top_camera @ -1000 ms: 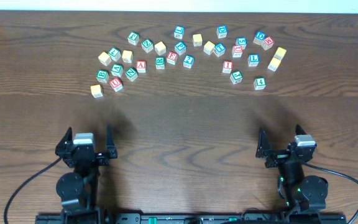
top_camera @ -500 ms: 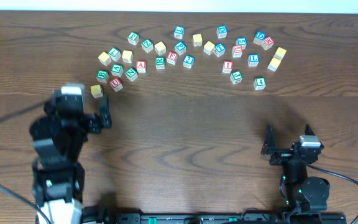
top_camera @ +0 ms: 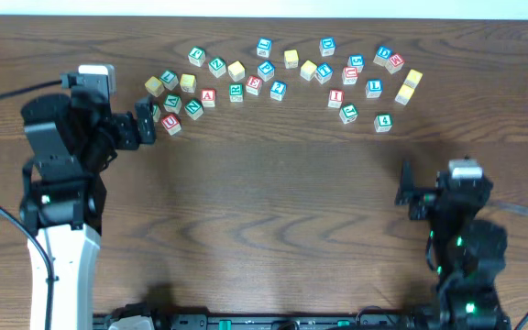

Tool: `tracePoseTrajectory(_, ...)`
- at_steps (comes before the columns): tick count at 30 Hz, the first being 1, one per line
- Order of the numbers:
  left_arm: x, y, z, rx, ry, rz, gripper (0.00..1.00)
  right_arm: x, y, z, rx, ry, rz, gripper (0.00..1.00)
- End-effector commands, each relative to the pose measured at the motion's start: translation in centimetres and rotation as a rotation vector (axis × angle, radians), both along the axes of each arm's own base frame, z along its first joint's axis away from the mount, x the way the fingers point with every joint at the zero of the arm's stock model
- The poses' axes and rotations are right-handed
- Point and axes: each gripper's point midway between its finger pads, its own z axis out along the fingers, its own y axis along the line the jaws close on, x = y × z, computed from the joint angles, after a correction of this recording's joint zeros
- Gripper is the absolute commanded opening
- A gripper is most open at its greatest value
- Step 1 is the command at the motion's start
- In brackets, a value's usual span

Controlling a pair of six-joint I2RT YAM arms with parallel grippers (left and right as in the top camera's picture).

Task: Spell out AI2
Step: 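Raise both arms and move grippers over the block cluster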

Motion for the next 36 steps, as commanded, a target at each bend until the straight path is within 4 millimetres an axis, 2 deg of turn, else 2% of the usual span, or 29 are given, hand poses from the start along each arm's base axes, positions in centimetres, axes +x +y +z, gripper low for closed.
tracePoseTrajectory(1,0.9,-0.3,2.2,-0.019,-0.005,-0.012,0.99,2.3,1.2,2.9,-0.013,0.03,0.07,0.99)
tracePoseTrajectory(5,1.4,-0.2,2.8,-0.026,0.068,-0.014,0.99,5.6,2.7,4.3,0.006,0.137,0.147,0.99)
tracePoseTrajectory(10,2.5,0.0,4.0,-0.034,0.156,-0.017,0.99,9.0,4.2,4.6,0.04,0.34,0.22,0.99)
tracePoseTrajectory(17,4.9,-0.9,5.4,-0.018,0.258,-0.066,0.99,12.1,4.3,5.1,0.056,0.563,0.216,0.99)
tracePoseTrajectory(24,6.0,-2.3,3.3,-0.002,0.371,-0.121,0.99,13.3,4.3,5.0,0.061,0.663,0.209,0.99)
tracePoseTrajectory(36,3.9,-2.6,1.5,-0.064,0.496,-0.089,0.99,12.9,5.1,4.8,0.084,0.681,0.246,0.99)
